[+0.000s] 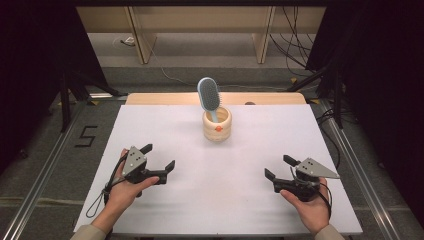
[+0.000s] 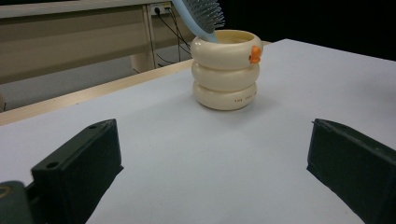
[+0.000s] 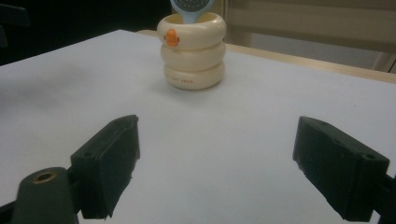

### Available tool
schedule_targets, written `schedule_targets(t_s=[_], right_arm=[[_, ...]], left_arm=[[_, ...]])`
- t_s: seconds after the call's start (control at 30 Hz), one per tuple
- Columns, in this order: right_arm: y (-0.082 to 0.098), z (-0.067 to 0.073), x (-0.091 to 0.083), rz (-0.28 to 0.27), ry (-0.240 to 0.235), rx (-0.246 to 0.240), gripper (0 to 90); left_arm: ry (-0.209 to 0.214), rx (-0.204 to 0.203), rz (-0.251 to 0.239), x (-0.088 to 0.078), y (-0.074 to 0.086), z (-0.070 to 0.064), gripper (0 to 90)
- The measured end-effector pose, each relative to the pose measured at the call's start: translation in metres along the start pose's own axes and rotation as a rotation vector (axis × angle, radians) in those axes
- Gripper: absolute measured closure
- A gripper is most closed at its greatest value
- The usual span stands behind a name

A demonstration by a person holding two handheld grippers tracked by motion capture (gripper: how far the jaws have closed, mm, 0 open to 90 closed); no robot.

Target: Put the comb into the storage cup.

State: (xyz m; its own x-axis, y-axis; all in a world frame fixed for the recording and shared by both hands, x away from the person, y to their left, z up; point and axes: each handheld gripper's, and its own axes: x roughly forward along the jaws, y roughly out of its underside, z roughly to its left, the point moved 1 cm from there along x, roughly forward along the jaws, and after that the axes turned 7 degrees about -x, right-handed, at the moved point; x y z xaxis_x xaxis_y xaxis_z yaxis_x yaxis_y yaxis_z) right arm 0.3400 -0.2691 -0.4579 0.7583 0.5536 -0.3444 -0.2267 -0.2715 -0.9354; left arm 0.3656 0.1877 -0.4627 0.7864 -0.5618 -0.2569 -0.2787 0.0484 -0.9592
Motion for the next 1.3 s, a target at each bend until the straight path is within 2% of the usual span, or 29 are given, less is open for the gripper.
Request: schedule_targets(t_s=[0.7, 1.3], right_arm=[[0.002, -0.003, -0.005, 0.005, 0.001, -0.002, 15.7], [0.003, -0.001, -0.002, 0.011, -0.014, -0.012, 15.7]], left_arm=[[-0.033, -0.031, 0.010, -0.021, 0.010, 0.019, 1.9], [-0.047, -0.032, 0.019, -0.024, 0.015, 0.025, 1.7]])
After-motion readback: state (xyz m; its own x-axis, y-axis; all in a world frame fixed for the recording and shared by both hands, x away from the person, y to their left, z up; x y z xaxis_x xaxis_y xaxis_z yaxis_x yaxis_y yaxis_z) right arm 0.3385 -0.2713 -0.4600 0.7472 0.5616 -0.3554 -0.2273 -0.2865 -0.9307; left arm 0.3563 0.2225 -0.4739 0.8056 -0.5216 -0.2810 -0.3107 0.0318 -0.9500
